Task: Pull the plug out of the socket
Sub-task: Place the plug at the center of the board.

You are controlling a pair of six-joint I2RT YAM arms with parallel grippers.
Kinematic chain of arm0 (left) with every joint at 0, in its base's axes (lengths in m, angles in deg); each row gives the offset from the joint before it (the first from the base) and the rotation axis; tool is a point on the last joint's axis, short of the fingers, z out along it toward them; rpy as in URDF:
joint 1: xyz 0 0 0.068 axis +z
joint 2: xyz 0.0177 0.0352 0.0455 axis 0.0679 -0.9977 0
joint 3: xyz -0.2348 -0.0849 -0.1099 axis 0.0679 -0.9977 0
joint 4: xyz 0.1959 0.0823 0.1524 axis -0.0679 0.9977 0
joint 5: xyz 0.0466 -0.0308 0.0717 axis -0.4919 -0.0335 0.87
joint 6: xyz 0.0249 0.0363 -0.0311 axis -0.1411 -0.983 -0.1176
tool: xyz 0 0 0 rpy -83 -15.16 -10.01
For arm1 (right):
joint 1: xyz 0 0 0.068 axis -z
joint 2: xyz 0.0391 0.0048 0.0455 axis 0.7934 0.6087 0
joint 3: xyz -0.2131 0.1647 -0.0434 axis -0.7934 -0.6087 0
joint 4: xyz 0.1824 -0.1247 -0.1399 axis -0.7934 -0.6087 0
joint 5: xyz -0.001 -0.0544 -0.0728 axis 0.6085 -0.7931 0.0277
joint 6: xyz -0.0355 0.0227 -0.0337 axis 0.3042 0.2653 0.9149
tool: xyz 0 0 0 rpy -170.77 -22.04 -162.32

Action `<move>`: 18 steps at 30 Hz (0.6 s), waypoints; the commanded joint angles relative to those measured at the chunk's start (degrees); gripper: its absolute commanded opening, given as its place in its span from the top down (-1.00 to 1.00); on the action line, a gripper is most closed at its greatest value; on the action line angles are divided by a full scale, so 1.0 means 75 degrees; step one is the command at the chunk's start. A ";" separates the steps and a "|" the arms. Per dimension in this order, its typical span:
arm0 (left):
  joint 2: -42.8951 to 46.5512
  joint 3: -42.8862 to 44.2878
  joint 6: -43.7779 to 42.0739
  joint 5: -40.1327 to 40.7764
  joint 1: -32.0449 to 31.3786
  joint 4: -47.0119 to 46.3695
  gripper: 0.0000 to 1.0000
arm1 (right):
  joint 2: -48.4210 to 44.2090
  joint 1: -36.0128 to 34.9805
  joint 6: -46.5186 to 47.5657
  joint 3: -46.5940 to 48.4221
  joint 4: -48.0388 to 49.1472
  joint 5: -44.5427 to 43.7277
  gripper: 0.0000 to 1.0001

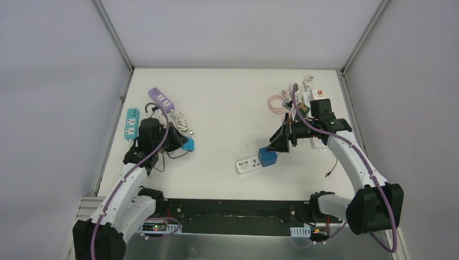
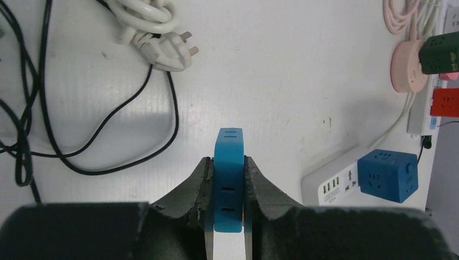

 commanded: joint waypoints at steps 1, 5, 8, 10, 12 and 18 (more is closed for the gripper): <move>-0.0036 0.0253 -0.0239 0.0332 0.0386 0.0321 1.00 | -0.0197 0.0050 0.0133 -0.0019 0.0240 -0.0003 -0.93; -0.0278 0.0436 -0.0403 0.0713 0.0679 0.0572 1.00 | -0.0178 0.0054 0.0142 0.0004 0.0241 -0.0038 -0.94; -0.0600 0.0656 -0.0519 0.1192 0.0835 0.0834 0.88 | -0.0173 0.0069 0.0142 0.0016 0.0241 -0.0061 -0.94; -0.0851 0.0789 -0.0613 0.1401 0.0907 0.0936 0.87 | -0.0175 0.0076 0.0142 0.0016 0.0241 -0.0063 -0.94; -0.1081 0.0897 -0.0698 0.1590 0.0969 0.0994 0.81 | -0.0174 0.0094 0.0142 0.0016 0.0241 -0.0073 -0.94; -0.1831 0.1099 -0.0862 0.1974 0.1178 0.0990 0.63 | -0.0190 0.0117 0.0142 0.0016 0.0253 -0.0086 -0.94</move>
